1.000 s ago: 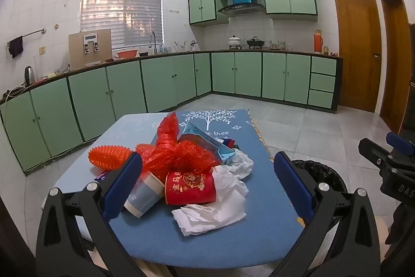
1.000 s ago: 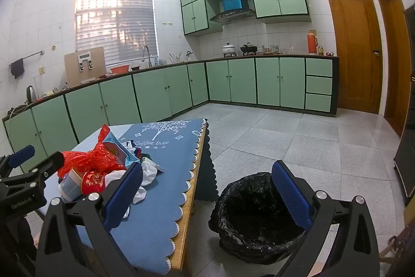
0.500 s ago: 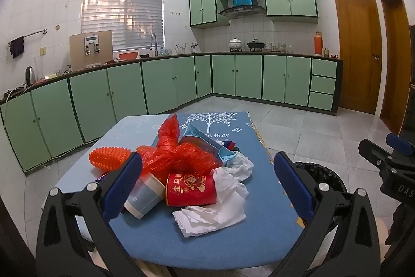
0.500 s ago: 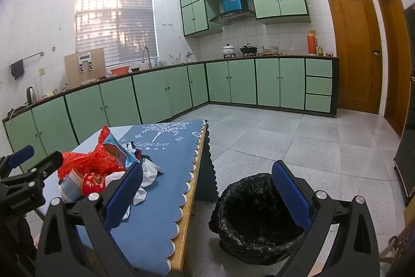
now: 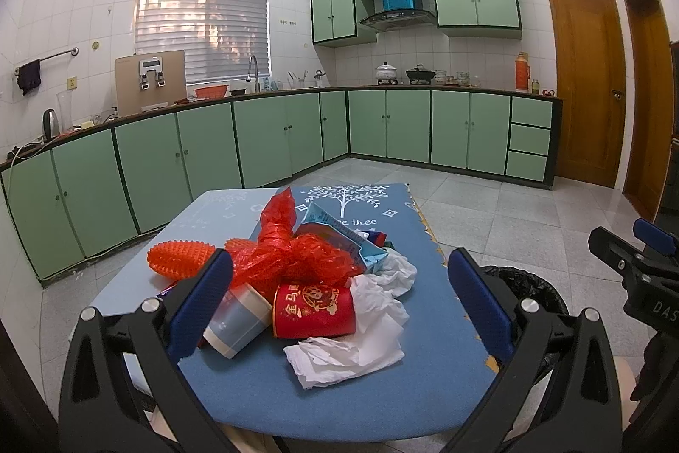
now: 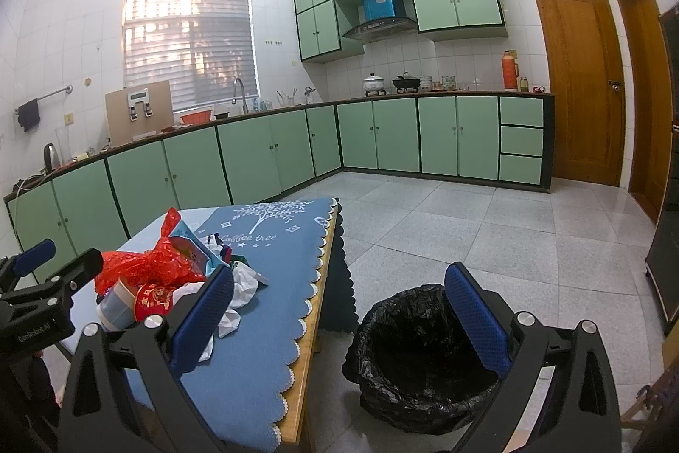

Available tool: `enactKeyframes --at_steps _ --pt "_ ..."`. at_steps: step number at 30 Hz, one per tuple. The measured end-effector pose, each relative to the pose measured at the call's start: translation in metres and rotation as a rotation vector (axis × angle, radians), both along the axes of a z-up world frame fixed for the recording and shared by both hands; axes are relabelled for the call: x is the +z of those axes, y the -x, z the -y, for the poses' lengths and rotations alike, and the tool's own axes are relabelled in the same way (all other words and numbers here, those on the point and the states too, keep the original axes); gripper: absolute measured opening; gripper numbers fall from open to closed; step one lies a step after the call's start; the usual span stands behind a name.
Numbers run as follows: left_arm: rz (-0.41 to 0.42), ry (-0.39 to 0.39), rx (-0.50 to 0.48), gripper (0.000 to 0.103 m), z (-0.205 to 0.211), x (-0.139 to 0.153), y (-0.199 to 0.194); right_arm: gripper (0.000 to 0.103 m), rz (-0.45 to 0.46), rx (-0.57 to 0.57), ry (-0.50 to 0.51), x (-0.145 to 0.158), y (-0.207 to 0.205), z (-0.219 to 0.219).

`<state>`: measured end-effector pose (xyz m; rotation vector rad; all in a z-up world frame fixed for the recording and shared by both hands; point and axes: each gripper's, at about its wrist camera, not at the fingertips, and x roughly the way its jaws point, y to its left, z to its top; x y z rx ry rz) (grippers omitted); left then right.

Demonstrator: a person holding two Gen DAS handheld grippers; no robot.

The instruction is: Collect trash

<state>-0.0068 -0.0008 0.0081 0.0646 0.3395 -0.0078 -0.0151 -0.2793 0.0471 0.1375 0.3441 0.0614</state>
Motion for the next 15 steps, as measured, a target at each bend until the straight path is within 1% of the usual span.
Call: enactKeyframes --at_steps 7,8,15 --pt "-0.002 -0.001 0.001 0.098 0.0012 0.0038 0.0001 0.097 0.000 -0.001 -0.002 -0.0002 0.0001 0.0000" --pt "0.002 0.000 0.000 0.098 -0.0004 -0.0015 -0.0004 0.097 0.001 0.000 -0.001 -0.0002 0.0002 -0.0002" --pt "0.000 0.001 0.001 0.098 -0.0006 0.0001 0.0005 0.097 0.002 0.000 -0.001 -0.0004 0.0001 0.0000"
